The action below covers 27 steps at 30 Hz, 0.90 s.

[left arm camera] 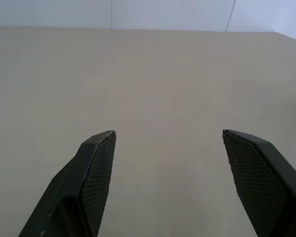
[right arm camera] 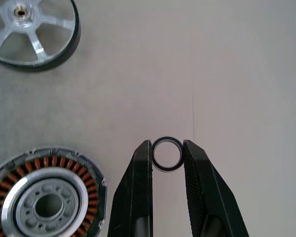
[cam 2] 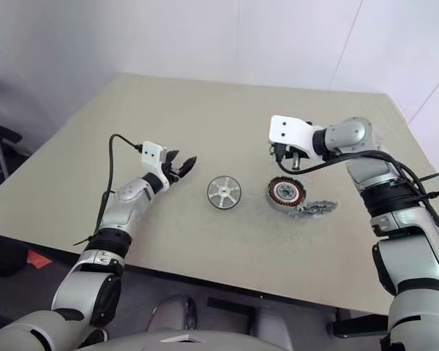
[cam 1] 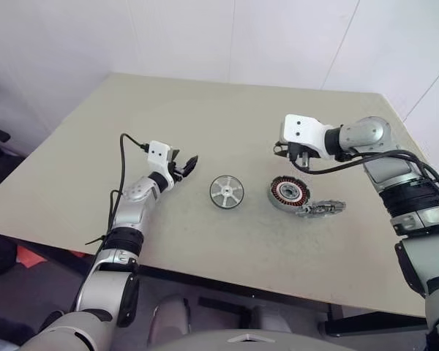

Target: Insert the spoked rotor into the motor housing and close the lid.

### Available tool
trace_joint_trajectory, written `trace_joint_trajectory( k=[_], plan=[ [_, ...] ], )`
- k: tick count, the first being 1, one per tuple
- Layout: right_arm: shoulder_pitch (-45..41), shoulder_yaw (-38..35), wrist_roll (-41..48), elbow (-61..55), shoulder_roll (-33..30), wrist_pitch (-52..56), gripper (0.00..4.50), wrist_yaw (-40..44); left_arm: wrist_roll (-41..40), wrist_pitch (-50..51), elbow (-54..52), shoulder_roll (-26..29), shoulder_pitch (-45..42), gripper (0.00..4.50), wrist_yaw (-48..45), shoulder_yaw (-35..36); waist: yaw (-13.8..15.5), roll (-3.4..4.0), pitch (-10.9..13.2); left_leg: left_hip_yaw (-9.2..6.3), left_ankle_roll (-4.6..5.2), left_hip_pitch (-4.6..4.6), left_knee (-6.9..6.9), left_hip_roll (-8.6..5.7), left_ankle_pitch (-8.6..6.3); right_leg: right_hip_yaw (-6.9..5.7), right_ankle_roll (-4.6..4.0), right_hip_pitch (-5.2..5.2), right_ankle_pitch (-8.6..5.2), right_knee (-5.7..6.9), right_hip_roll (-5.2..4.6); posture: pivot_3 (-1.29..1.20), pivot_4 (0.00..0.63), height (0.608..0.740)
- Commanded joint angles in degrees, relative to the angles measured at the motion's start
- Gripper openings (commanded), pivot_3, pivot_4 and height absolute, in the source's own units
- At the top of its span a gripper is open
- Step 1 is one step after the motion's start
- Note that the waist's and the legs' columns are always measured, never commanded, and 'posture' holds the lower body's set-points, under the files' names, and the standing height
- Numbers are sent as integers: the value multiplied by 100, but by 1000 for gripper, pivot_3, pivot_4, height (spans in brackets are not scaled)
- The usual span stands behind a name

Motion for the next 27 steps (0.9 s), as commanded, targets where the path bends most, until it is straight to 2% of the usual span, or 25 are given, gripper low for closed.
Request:
trace_joint_trajectory(
  k=[1,27],
  plan=[
    [-197,-122,-136,288,-168,-272,582,76,-17,-176,-30,4,-156,3692,-3,41,3,0,0,0,0,-1,2,0,0,0,0,0,0,1,0,0,0,740],
    [1469,-319,-132,-880,-460,293,582,362,-20,-171,-98,105,-69,3692,-10,65,16,0,0,0,5,-6,9,1,-2,-2,-1,-2,0,5,-1,0,0,740]
  ],
)
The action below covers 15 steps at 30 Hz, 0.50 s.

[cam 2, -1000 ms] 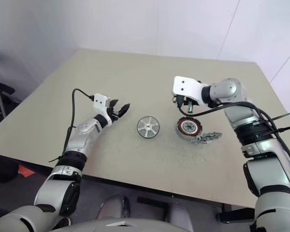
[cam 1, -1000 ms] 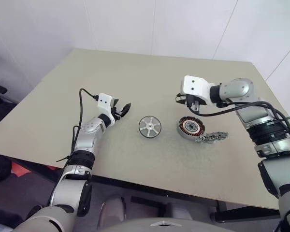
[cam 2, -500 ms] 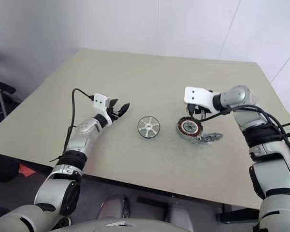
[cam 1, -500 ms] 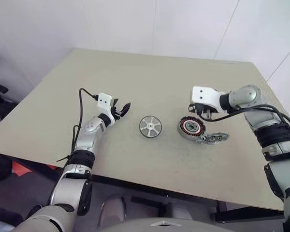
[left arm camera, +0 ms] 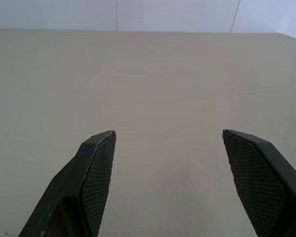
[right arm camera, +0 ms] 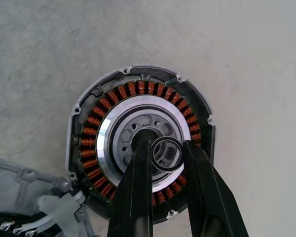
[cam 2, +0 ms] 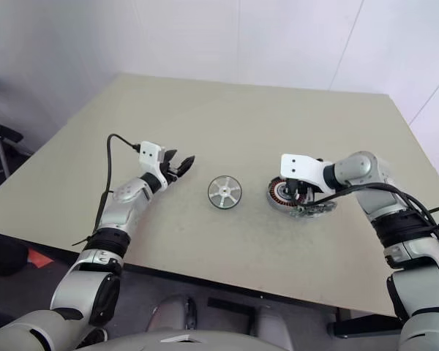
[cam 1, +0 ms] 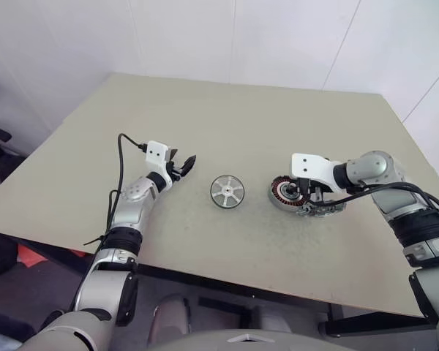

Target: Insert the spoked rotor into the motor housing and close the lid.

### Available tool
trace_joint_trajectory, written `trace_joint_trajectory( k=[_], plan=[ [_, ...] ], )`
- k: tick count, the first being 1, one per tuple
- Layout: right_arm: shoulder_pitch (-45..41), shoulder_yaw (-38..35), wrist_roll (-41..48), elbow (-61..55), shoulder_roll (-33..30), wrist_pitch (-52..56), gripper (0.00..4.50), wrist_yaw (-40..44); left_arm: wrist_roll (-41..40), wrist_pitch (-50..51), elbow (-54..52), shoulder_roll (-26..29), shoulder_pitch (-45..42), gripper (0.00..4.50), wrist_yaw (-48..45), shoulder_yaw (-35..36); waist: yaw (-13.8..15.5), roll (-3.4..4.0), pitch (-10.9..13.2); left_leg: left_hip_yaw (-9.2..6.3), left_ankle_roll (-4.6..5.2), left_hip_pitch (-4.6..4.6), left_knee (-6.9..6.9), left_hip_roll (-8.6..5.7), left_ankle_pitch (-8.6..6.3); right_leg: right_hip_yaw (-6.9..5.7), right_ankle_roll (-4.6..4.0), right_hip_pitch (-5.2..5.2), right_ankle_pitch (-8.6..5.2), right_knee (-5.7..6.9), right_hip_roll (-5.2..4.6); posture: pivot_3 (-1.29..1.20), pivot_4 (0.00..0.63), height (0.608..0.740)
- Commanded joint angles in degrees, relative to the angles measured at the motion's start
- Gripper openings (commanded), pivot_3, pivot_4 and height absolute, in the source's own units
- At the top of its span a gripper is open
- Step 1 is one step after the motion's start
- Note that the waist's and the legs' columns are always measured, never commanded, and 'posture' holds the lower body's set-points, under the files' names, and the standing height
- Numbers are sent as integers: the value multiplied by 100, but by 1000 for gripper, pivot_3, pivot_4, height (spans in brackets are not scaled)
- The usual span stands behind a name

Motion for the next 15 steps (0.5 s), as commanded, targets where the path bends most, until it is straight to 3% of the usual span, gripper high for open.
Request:
trace_joint_trajectory(
  k=[1,15],
  plan=[
    [45,-236,131,-304,-142,77,582,43,-15,-91,-128,37,-67,3692,-10,32,0,0,0,0,0,1,0,0,0,0,0,0,0,0,0,0,0,740],
    [-55,-199,124,-277,-3,148,582,38,-6,-95,-114,53,-65,3692,3,38,-2,0,0,0,0,2,0,0,0,0,0,1,0,0,0,0,0,740]
  ],
)
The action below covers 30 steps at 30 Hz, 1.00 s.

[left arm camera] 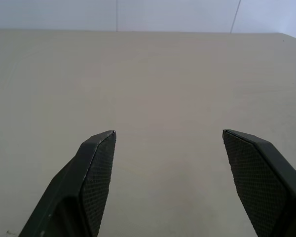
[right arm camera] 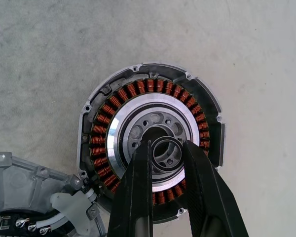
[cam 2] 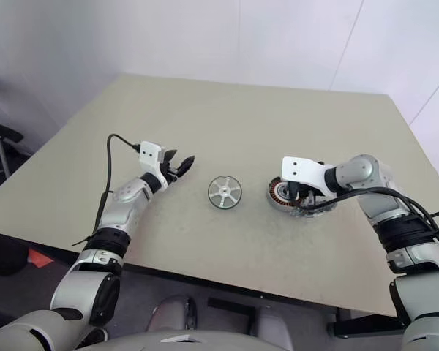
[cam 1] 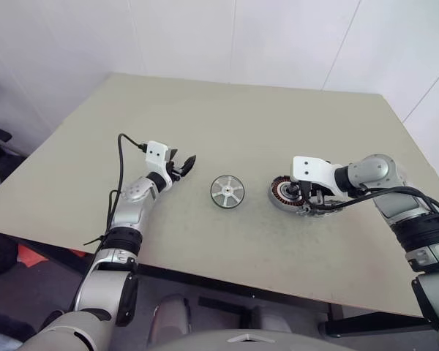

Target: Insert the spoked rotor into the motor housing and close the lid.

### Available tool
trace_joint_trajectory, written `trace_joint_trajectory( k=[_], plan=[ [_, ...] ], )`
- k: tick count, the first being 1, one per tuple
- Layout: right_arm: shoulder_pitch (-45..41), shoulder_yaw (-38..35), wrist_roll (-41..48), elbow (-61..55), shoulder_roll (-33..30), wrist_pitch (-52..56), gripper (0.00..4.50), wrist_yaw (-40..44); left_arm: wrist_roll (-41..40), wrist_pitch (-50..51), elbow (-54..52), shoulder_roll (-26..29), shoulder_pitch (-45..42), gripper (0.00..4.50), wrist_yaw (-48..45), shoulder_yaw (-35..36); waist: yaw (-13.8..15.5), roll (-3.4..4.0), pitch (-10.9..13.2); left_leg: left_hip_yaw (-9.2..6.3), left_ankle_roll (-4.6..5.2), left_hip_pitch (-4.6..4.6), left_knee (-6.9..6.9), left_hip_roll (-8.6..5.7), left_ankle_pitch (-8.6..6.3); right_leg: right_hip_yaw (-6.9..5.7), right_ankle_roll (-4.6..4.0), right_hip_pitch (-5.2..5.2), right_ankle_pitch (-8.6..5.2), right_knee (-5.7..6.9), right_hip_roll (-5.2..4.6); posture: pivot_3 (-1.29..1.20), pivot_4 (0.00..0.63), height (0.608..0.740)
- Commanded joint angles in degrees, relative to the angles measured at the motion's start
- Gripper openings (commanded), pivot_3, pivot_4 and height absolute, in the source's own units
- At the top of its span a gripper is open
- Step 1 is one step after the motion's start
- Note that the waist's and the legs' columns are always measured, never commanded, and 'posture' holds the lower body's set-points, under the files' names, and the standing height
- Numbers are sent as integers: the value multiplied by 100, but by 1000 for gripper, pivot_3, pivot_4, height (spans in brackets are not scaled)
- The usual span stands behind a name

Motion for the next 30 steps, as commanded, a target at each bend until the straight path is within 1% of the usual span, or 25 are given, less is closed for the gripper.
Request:
trace_joint_trajectory(
  k=[1,5,7,8,12,24,25,26,27,29,30],
  plan=[
    [-173,-137,112,-88,17,45,582,51,-7,-96,-117,54,-61,3692,6,42,0,0,0,0,0,0,0,0,0,0,0,0,0,0,0,0,0,740],
    [-193,-117,139,-80,64,86,582,134,-9,-101,-108,61,-67,3692,11,49,0,0,0,0,0,0,0,0,0,0,0,0,0,0,0,0,0,740],
    [-194,-124,133,-84,81,83,1331,129,-8,-102,-115,63,-59,3692,15,49,0,0,0,0,0,0,0,0,0,0,0,0,0,0,0,0,0,740],
    [-203,-129,112,-76,94,66,1562,88,-7,-104,-112,67,-58,3692,15,50,1,0,0,0,0,0,0,0,0,0,0,0,0,0,0,0,0,740],
    [-257,-129,10,-3,110,-68,2851,-107,-5,-104,-117,71,-44,3692,19,48,-1,0,0,0,0,0,0,1,0,0,0,-1,0,0,0,0,0,740],
    [-474,-345,271,-36,172,-9,2851,-166,20,-138,-54,46,-78,3692,19,23,-2,0,0,0,0,0,0,0,0,0,0,0,0,1,0,0,0,740],
    [-459,-321,256,18,156,-12,2445,-139,24,-138,-52,43,-79,3692,18,21,-2,0,0,0,0,0,0,0,0,0,0,0,0,1,0,0,0,740],
    [-438,-300,242,45,138,-13,2235,-116,27,-140,-50,42,-79,3692,16,21,-2,0,0,0,0,0,0,0,0,0,0,0,0,1,0,0,0,740],
    [-420,-287,237,50,125,-9,1924,-98,28,-140,-54,42,-77,3692,13,22,-1,0,0,0,0,0,0,0,0,0,0,0,0,1,0,0,0,740],
    [-349,-249,217,28,116,10,1282,-74,32,-139,-54,50,-75,3692,11,30,-1,0,0,0,0,0,0,0,0,0,0,0,0,1,0,0,0,740],
    [-327,-232,190,35,117,3,878,-84,35,-138,-54,54,-74,3692,12,34,-1,0,0,0,0,-1,0,0,0,0,0,0,0,1,0,0,0,740]
  ],
)
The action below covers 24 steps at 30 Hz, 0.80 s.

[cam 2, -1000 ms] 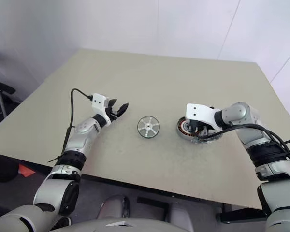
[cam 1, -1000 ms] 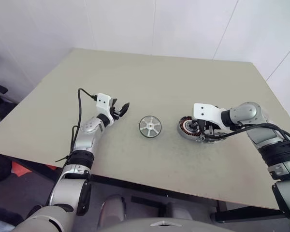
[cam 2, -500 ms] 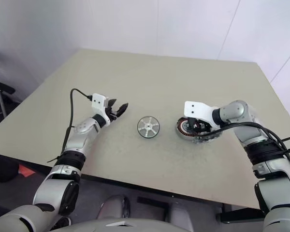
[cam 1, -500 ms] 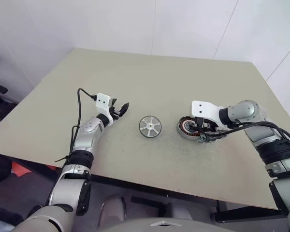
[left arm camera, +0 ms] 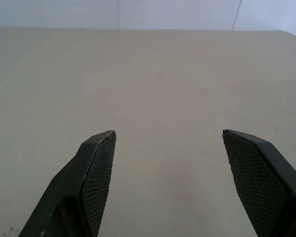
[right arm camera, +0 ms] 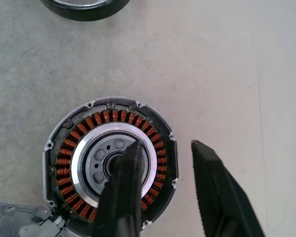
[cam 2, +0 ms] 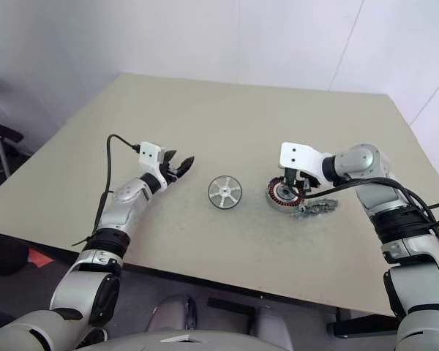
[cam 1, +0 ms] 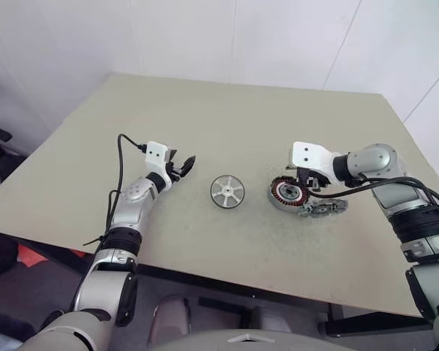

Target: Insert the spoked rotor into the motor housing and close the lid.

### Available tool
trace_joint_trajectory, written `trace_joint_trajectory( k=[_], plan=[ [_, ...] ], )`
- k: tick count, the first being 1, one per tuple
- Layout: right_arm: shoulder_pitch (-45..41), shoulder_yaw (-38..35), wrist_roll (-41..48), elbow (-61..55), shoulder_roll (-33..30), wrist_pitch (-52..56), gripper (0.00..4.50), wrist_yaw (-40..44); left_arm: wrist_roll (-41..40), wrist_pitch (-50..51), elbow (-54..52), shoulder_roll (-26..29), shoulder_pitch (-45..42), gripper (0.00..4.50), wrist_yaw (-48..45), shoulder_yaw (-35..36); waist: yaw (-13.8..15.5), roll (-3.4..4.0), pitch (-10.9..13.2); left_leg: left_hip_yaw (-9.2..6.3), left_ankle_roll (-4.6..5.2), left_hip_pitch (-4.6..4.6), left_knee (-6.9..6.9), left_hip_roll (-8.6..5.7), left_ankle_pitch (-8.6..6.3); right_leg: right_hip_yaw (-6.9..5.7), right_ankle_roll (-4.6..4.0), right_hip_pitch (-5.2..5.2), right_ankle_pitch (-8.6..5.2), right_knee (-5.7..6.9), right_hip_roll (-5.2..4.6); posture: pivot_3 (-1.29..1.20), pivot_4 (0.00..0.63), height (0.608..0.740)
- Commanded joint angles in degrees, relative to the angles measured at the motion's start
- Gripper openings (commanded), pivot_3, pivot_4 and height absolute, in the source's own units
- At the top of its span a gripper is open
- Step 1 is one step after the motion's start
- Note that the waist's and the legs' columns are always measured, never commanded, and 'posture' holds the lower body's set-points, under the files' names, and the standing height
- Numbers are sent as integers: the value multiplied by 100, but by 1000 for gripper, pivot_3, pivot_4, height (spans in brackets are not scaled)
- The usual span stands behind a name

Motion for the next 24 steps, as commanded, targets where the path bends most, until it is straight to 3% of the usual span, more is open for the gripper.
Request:
trace_joint_trajectory(
  k=[1,2,24],
  plan=[
    [17,-35,-40,-45,-51,-27,520,-13,-6,-129,-71,40,-84,3692,7,37,0,0,0,0,0,0,0,0,0,0,0,0,0,0,0,0,0,740],
    [36,-18,-85,-39,-63,-55,185,-35,-6,-125,-81,44,-77,3692,6,38,0,0,0,0,0,0,0,0,0,0,0,0,0,0,0,0,0,740],
    [232,205,-404,399,54,-206,185,-93,10,-106,-131,98,-51,3692,3,39,-1,0,0,0,0,3,0,0,0,0,0,3,0,-1,0,0,0,740]
  ],
)
